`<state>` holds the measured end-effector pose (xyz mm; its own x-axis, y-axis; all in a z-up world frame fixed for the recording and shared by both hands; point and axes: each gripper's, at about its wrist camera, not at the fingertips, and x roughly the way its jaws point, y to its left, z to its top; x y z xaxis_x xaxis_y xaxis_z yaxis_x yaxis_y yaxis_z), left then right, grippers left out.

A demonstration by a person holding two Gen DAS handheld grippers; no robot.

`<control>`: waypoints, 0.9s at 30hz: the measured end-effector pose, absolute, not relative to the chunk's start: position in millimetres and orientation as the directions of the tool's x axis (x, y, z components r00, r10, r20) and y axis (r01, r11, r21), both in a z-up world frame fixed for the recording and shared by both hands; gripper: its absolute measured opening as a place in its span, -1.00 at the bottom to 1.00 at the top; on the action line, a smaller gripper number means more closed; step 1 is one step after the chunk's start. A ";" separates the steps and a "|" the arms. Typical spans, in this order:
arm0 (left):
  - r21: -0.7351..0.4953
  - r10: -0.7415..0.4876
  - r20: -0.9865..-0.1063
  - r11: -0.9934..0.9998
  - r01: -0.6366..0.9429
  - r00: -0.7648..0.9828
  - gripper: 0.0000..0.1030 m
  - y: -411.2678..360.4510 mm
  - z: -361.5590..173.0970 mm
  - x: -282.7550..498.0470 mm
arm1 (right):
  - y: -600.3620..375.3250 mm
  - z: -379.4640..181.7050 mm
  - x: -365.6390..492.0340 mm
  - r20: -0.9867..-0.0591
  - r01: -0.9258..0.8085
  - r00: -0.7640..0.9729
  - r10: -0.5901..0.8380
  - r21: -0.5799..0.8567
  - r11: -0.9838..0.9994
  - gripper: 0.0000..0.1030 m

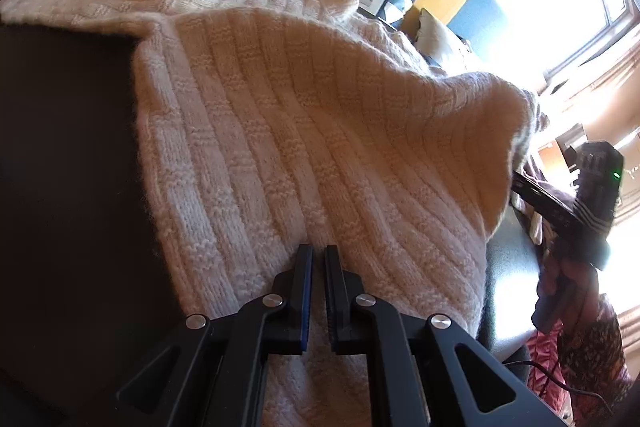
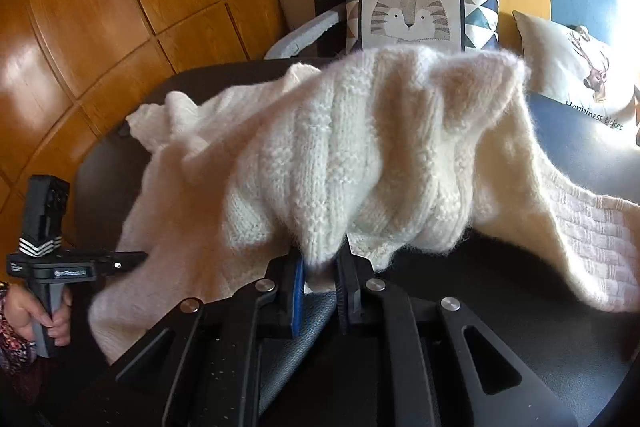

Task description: Fold clothes

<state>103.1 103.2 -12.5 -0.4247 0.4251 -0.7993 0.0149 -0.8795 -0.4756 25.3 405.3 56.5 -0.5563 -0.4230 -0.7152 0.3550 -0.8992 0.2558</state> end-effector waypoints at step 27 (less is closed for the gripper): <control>-0.210 0.190 -0.881 -0.978 -0.002 -0.433 -0.69 120.7 7.8 102.1 | 399.2 83.7 101.0 -0.651 0.293 -0.555 -0.518 0.429 -0.854 -0.67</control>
